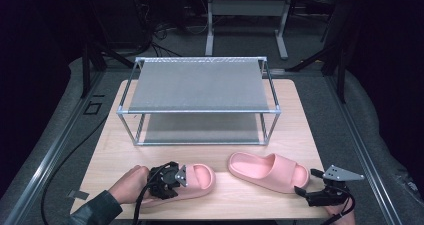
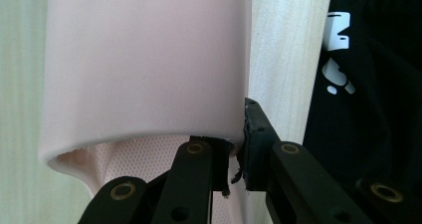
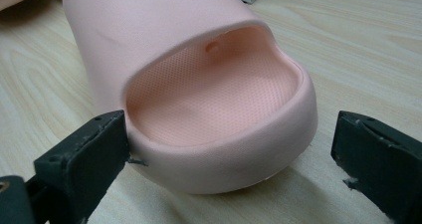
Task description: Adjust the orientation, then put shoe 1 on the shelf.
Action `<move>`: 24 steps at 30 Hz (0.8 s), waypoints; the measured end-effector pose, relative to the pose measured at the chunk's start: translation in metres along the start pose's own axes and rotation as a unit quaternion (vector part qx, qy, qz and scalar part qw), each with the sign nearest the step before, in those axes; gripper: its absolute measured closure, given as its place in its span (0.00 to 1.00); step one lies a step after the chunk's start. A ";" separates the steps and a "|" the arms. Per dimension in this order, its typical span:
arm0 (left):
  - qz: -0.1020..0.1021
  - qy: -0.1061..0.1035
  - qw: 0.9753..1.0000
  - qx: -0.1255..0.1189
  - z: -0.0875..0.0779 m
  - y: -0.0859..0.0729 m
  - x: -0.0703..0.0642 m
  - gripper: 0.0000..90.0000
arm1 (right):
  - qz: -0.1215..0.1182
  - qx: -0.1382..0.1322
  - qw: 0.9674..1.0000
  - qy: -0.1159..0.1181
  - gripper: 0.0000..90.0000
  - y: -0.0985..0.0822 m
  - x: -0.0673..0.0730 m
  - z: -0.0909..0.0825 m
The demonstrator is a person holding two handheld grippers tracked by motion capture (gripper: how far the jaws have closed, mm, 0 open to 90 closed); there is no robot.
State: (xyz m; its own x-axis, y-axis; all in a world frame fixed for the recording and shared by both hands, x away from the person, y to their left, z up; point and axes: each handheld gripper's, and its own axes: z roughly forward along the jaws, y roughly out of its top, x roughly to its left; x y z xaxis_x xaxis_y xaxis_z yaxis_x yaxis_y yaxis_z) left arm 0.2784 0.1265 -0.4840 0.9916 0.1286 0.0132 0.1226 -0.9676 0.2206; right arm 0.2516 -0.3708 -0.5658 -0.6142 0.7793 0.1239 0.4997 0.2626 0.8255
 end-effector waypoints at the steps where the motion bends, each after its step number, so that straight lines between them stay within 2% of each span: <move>1: -0.002 0.004 1.000 0.000 -0.003 -0.001 0.001 0.93 | 0.000 0.000 1.000 0.000 0.02 0.000 0.000 0.000; 5: -0.021 0.017 1.000 -0.012 -0.014 -0.005 0.007 0.93 | 0.001 0.003 1.000 0.003 0.02 0.000 0.000 0.000; 12: -0.046 0.017 0.999 -0.008 -0.025 -0.008 0.020 0.93 | -0.001 0.002 1.000 0.004 0.02 0.000 0.000 0.000; 19: -0.078 0.028 0.997 -0.009 -0.033 -0.016 0.034 0.93 | -0.002 -0.002 1.000 0.001 0.02 0.000 0.000 0.000; 22: -0.077 0.035 0.996 -0.005 -0.038 -0.020 0.040 0.93 | -0.001 0.001 1.000 0.003 0.02 0.000 0.000 0.000; 24: -0.064 0.039 0.997 -0.005 -0.041 -0.023 0.044 0.93 | -0.004 0.000 1.000 0.002 0.02 0.000 0.000 0.000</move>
State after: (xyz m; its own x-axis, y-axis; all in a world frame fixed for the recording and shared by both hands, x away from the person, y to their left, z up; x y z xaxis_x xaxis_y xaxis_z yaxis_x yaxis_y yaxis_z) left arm 0.3172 0.1629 -0.4483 0.9617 0.2674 0.0603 0.2467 -0.9403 0.2345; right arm 0.2516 -0.3709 -0.5658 -0.6198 0.7756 0.1193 0.4949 0.2684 0.8264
